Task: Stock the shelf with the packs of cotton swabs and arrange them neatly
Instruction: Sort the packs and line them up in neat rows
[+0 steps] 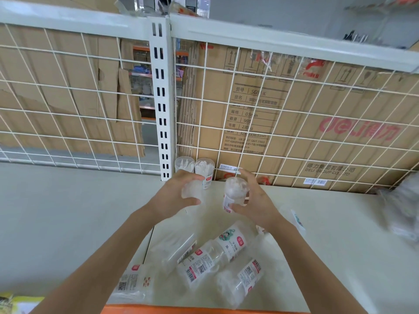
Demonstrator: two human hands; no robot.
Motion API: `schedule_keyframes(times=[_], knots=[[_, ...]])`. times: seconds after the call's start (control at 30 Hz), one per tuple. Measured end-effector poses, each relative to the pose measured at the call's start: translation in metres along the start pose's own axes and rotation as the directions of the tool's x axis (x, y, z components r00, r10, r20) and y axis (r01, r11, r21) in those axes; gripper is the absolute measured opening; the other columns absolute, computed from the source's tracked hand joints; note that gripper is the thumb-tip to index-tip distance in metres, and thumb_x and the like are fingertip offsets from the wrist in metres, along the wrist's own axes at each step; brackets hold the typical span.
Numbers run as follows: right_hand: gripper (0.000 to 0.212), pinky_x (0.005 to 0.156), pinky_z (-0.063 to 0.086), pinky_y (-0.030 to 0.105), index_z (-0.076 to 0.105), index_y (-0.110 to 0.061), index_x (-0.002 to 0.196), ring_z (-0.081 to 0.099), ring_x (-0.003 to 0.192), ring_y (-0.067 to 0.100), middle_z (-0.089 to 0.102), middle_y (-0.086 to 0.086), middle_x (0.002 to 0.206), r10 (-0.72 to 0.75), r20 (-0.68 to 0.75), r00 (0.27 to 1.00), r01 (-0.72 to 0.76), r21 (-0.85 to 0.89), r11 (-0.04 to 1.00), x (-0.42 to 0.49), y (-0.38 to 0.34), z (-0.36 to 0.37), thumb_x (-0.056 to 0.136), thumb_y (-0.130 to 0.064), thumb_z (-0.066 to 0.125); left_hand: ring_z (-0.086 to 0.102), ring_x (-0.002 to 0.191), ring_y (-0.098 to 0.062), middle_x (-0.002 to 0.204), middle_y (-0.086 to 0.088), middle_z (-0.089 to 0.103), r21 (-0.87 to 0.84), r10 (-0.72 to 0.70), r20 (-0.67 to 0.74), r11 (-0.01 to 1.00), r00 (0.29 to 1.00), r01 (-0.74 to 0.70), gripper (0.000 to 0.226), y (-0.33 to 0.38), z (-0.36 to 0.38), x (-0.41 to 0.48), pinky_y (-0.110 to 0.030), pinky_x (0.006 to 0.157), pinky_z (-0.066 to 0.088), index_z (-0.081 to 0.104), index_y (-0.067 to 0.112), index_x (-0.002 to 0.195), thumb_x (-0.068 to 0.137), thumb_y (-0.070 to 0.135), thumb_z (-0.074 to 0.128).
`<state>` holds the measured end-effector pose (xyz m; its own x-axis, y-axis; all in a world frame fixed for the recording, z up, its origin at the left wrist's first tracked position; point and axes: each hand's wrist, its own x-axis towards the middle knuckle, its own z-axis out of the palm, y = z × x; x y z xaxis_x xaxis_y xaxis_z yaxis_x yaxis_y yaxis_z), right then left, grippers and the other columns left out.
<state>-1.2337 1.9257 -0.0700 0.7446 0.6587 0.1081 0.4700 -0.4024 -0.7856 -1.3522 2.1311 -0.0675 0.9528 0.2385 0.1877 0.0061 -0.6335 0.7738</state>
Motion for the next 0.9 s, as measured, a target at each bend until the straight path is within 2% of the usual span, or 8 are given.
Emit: schedule_keyframes(times=[0.13,0.27,0.4,0.53,0.6,0.73,0.8,0.9], knots=[[0.074,0.096,0.043,0.031,0.037,-0.029,0.135,0.049,0.115,0.014,0.046,-0.005,0.134,-0.034,0.106,0.994,0.052,-0.164,0.985,0.003,0.004,-0.002,0.074,-0.010,0.073,0.041,0.115,-0.009,0.126,0.007,0.046,0.160,0.074,0.092,0.983,0.993,-0.088,0.059,0.007,0.013,0.008,-0.011,0.093,0.026,0.048,0.025,0.131,0.079,0.016,0.074],[0.078,0.099,0.039,0.026,0.034,-0.028,0.141,0.045,0.121,0.013,0.043,-0.005,0.139,-0.029,0.158,0.987,0.064,-0.218,0.974,0.008,0.008,-0.007,0.076,-0.009,0.072,0.034,0.124,-0.014,0.138,0.009,0.044,0.322,0.140,0.092,0.933,0.986,-0.163,0.059,0.009,0.019,0.013,-0.017,0.097,0.021,0.046,0.025,0.136,0.083,0.017,0.070],[0.082,0.101,0.037,0.028,0.029,-0.029,0.145,0.041,0.124,0.016,0.038,-0.004,0.141,-0.029,0.174,0.984,0.071,-0.238,0.969,0.010,0.006,-0.013,0.078,-0.023,0.075,0.029,0.131,-0.010,0.144,0.011,0.037,0.283,0.138,0.076,0.947,0.987,-0.154,0.061,0.002,0.018,0.011,-0.015,0.100,0.019,0.043,0.028,0.137,0.084,0.016,0.070],[0.071,0.095,0.036,0.024,0.040,-0.028,0.140,0.045,0.119,0.013,0.043,-0.007,0.135,-0.036,0.068,0.997,0.051,-0.236,0.970,0.012,0.004,-0.010,0.078,-0.040,0.073,0.035,0.125,-0.006,0.139,0.013,0.036,0.148,0.045,0.040,0.988,0.998,-0.051,0.070,-0.002,0.015,0.009,-0.019,0.101,0.028,0.038,0.029,0.139,0.080,0.027,0.074],[0.063,0.094,0.038,0.025,0.045,-0.026,0.136,0.048,0.117,0.013,0.048,-0.005,0.131,-0.060,0.053,0.997,0.071,-0.259,0.963,0.015,0.004,-0.009,0.080,-0.038,0.071,0.041,0.117,-0.008,0.135,0.014,0.039,0.116,-0.007,0.049,0.993,0.999,0.001,0.073,-0.003,0.015,0.008,-0.024,0.101,0.035,0.036,0.030,0.140,0.078,0.029,0.075],[0.058,0.090,0.042,0.024,0.045,-0.028,0.137,0.049,0.111,0.012,0.051,-0.001,0.131,-0.084,0.170,0.982,0.123,-0.239,0.963,0.020,0.004,-0.009,0.084,-0.022,0.068,0.045,0.104,-0.008,0.128,0.014,0.044,0.056,-0.086,0.028,0.995,0.996,0.084,0.072,-0.006,0.018,0.008,-0.015,0.087,0.037,0.038,0.028,0.138,0.077,0.026,0.076],[0.058,0.090,0.039,0.020,0.045,-0.029,0.137,0.047,0.109,0.010,0.051,-0.001,0.130,-0.091,0.200,0.976,0.137,-0.232,0.963,0.022,0.004,-0.010,0.084,-0.017,0.067,0.049,0.098,-0.008,0.124,0.011,0.048,0.022,-0.096,0.020,0.995,0.995,0.095,0.067,-0.008,0.018,0.010,-0.008,0.076,0.039,0.043,0.026,0.134,0.076,0.024,0.078],[0.059,0.092,0.034,0.019,0.044,-0.028,0.138,0.044,0.109,0.007,0.049,-0.003,0.132,-0.079,0.215,0.973,0.129,-0.233,0.964,0.024,0.004,-0.011,0.084,-0.015,0.066,0.052,0.092,-0.005,0.120,0.007,0.050,-0.077,-0.126,0.006,0.989,0.992,0.126,0.060,-0.009,0.014,0.012,-0.010,0.071,0.043,0.046,0.025,0.126,0.075,0.021,0.078]])
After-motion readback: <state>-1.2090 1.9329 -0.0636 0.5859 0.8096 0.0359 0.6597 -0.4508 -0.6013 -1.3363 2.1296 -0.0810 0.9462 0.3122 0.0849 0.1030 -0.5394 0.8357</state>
